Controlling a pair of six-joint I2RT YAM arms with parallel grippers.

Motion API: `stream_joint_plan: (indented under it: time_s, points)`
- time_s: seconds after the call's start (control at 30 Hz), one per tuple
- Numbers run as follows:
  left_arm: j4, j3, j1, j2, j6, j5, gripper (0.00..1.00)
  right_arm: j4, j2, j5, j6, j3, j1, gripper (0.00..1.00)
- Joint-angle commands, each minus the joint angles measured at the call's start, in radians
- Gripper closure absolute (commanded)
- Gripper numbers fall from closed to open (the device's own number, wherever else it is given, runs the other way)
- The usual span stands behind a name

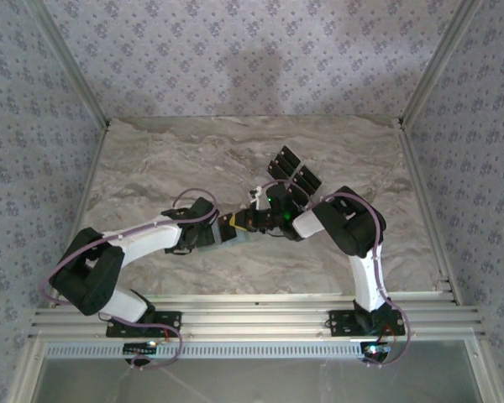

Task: Put the credit cards into the card holder

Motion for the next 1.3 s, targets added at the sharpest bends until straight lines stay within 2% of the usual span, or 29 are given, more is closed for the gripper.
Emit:
stream_joint_plan:
  time_s: [0.0,0.57,1.27]
  points:
    - [-0.065,-0.031,-0.007,0.010,-0.002,0.005,0.03,0.066,0.029,-0.028,0.051,0.013,0.010,1.00]
    - [-0.061,-0.032,-0.010,0.013,-0.003,0.005,0.03,0.057,0.047,-0.039,0.040,-0.023,0.025,1.00]
    - [-0.066,-0.031,-0.009,0.012,-0.003,0.005,0.03,0.095,0.054,-0.114,0.045,0.008,0.030,1.00]
